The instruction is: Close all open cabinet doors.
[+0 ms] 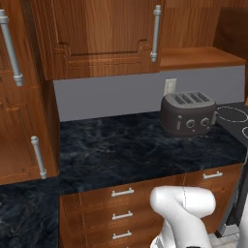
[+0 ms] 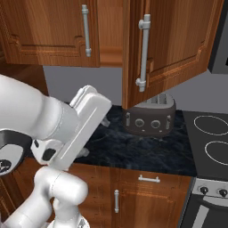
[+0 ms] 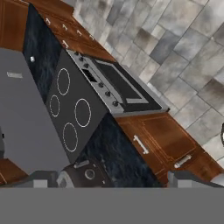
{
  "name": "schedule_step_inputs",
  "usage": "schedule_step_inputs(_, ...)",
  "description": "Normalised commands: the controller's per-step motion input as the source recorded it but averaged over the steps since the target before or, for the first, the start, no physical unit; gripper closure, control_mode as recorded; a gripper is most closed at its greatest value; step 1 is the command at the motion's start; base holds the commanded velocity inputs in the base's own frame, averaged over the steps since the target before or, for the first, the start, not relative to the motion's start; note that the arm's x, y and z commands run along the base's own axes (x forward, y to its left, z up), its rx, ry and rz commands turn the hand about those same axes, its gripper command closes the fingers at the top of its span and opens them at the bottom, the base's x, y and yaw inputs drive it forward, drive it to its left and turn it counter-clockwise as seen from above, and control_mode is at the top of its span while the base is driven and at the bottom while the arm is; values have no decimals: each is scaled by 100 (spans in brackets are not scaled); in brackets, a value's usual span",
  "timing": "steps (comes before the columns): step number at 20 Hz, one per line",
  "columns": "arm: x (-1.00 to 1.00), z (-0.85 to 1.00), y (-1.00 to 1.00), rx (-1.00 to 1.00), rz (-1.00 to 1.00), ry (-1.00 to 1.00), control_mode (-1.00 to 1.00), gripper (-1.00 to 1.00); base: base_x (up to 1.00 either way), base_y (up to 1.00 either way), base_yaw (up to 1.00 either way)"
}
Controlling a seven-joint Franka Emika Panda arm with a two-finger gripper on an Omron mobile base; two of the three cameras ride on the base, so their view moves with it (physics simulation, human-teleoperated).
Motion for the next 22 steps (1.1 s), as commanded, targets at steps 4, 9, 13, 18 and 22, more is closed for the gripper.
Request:
schedule_step_inputs(4,-1,6,-36,1,-5,0,-100,-100,0,0,0)
schedule_step_inputs(9,0,11,-39,0,17,-2,-100,-100,0,0,0)
schedule_step_inputs(13,4,12,-35,0,29,-9,-100,-100,0,0,0)
schedule_step_inputs(18,13,18,-18,0,30,-7,-100,-100,0,0,0)
schedule_step_inputs(22,18,20,-8,0,27,0,-100,-100,0,0,0)
